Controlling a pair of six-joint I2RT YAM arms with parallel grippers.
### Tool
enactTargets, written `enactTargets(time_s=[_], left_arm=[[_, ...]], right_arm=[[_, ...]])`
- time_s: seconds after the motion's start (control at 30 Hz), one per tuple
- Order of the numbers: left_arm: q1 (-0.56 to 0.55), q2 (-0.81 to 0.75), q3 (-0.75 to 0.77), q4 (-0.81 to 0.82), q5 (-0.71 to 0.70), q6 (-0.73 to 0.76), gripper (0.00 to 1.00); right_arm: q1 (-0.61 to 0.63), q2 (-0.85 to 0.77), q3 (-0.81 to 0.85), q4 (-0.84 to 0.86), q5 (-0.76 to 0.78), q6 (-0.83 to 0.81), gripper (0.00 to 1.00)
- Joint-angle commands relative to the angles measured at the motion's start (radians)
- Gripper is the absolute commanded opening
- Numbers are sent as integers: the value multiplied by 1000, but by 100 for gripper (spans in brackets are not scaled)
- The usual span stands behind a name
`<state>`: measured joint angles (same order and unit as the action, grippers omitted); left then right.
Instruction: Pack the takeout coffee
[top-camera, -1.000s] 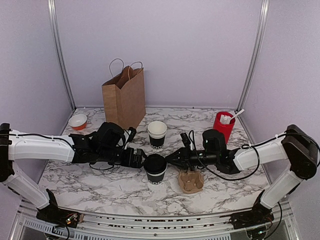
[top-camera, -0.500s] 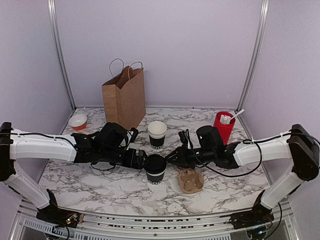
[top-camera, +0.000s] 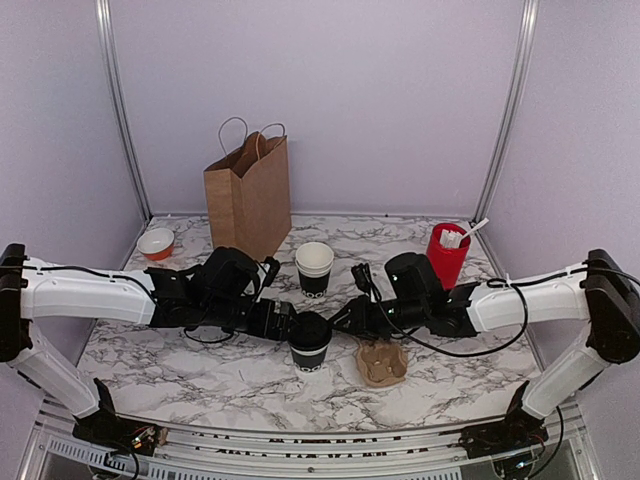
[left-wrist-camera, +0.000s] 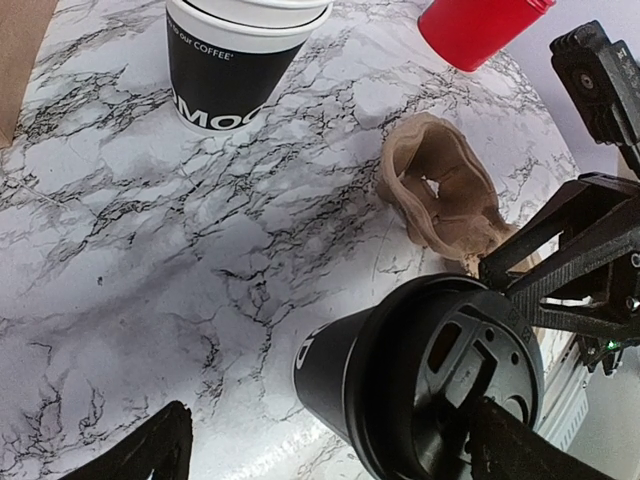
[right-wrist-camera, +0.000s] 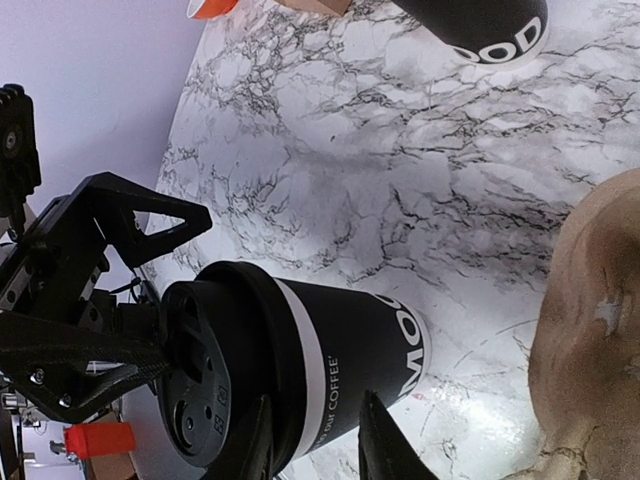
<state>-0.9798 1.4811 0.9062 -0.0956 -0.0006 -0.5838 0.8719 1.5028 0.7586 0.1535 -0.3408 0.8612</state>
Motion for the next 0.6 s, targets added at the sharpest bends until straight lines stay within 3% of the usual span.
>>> enactTargets(time_s=[0.0,0.2,0.4,0.57], left_arm=[[-9,19,19,-40,-15,2,97],[-11,12,28,-40,-14,5,97],[-13,10,39,-41,-7,9,97],[-12,13,48,-40,-3,9,97]], right_arm=[[25,-17,32,-129,56,-62,29],[27,-41,52,-219,128,-108,29],[49,-95,92,-277,195,-196,38],[83,-94,142,-329,238,-250,39]])
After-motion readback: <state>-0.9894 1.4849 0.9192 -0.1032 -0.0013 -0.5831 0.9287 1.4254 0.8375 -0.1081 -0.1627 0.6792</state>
